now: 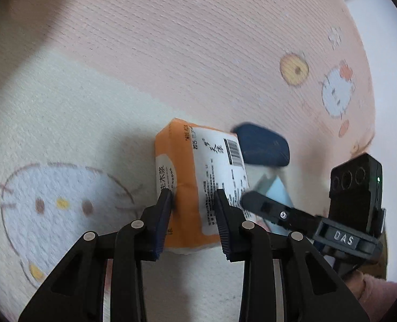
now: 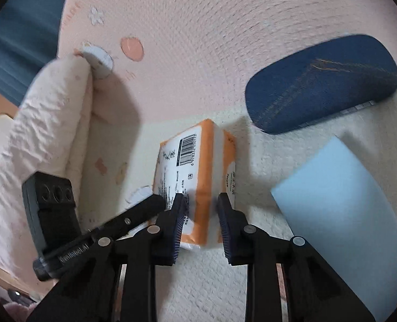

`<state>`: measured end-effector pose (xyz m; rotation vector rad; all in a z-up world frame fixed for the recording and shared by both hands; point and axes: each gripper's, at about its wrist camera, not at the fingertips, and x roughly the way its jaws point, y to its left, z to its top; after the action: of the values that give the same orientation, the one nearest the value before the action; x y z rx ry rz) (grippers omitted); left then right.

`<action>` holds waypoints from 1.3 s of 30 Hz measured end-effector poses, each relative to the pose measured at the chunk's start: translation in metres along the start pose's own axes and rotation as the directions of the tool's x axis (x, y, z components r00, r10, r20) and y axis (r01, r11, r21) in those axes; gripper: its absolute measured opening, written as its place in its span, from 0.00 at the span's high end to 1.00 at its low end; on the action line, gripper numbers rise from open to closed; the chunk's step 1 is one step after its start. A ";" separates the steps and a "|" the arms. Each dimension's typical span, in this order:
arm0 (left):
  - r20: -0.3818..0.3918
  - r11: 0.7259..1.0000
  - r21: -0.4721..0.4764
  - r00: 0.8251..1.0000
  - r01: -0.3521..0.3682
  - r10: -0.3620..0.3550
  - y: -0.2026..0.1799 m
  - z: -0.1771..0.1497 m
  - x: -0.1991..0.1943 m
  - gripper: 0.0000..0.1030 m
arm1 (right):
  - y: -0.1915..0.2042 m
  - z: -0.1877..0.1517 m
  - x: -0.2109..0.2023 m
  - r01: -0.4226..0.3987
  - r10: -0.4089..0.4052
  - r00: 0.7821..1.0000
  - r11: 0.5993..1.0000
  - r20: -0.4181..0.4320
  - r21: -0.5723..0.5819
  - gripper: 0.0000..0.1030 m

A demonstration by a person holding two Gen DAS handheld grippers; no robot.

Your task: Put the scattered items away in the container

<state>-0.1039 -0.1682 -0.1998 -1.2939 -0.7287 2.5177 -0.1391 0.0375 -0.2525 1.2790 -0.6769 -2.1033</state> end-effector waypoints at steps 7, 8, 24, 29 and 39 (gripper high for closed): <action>-0.053 0.999 0.038 0.998 0.017 -0.015 -0.016 -0.040 -0.010 0.66 | -0.001 -0.028 -0.029 0.021 -0.022 1.000 0.999 -0.021 -0.026 0.79; -0.062 0.999 0.050 0.998 0.017 -0.014 -0.019 -0.046 -0.012 0.66 | 0.000 -0.034 -0.034 0.030 -0.031 0.999 0.999 -0.023 -0.022 0.79; -0.266 0.963 0.237 0.962 0.131 -0.066 -0.103 -0.128 -0.015 0.65 | -0.031 -0.121 -0.148 0.228 -0.234 0.971 0.966 0.039 0.121 0.79; -0.329 0.937 0.294 0.941 0.187 -0.085 -0.137 -0.144 -0.002 0.65 | -0.031 -0.137 -0.177 0.349 -0.356 0.932 0.932 0.066 0.094 0.79; -0.390 0.891 0.371 0.914 0.262 -0.106 -0.188 -0.164 0.025 0.65 | -0.059 -0.154 -0.224 0.424 -0.442 0.889 0.893 0.116 0.153 0.79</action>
<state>0.0078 0.0564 -0.2003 -1.3885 -0.2021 2.0428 0.0705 0.2168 -0.2194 1.4590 -0.6340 -2.5761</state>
